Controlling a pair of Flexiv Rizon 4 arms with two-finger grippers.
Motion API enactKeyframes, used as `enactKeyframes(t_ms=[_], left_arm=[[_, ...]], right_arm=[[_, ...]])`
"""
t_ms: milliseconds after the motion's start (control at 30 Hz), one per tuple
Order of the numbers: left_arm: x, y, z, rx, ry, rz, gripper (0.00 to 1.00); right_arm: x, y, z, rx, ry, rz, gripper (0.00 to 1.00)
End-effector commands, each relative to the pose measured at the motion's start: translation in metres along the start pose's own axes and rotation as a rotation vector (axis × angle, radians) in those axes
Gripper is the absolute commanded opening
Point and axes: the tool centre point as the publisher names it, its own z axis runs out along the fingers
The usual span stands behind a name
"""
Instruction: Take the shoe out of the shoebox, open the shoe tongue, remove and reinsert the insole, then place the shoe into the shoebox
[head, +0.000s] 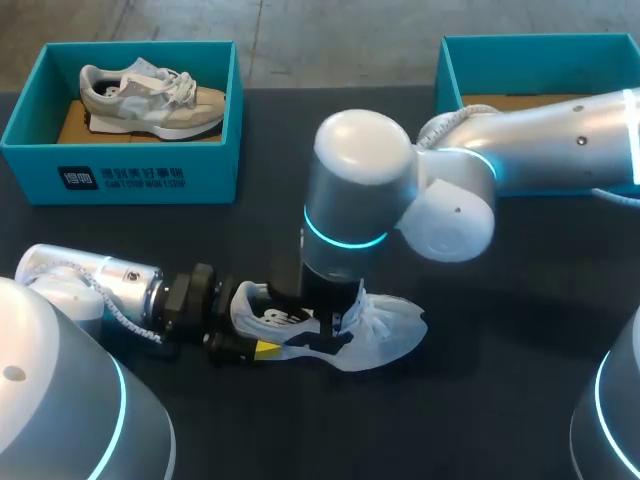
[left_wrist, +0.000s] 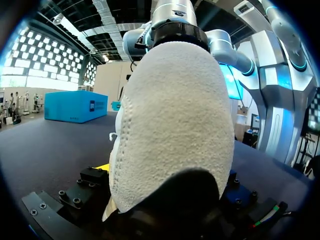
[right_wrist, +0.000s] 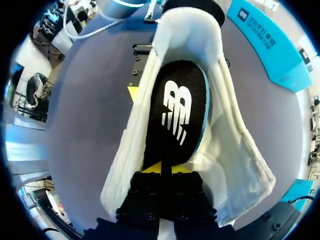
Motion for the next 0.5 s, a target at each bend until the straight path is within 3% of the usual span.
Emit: enactKeyframes(t_ms=[33,500], left_arm=[[-0.003,0.002,0.001,0.001,-0.005,-0.001,0.0],[-0.003,0.002,0.001,0.001,-0.005,-0.001,0.0]], right_arm=[[0.011,-0.008,-0.015,-0.072,-0.047,-0.012,0.0],[0.005,-0.013,-0.03,-0.27,-0.163,-0.026,0.0]])
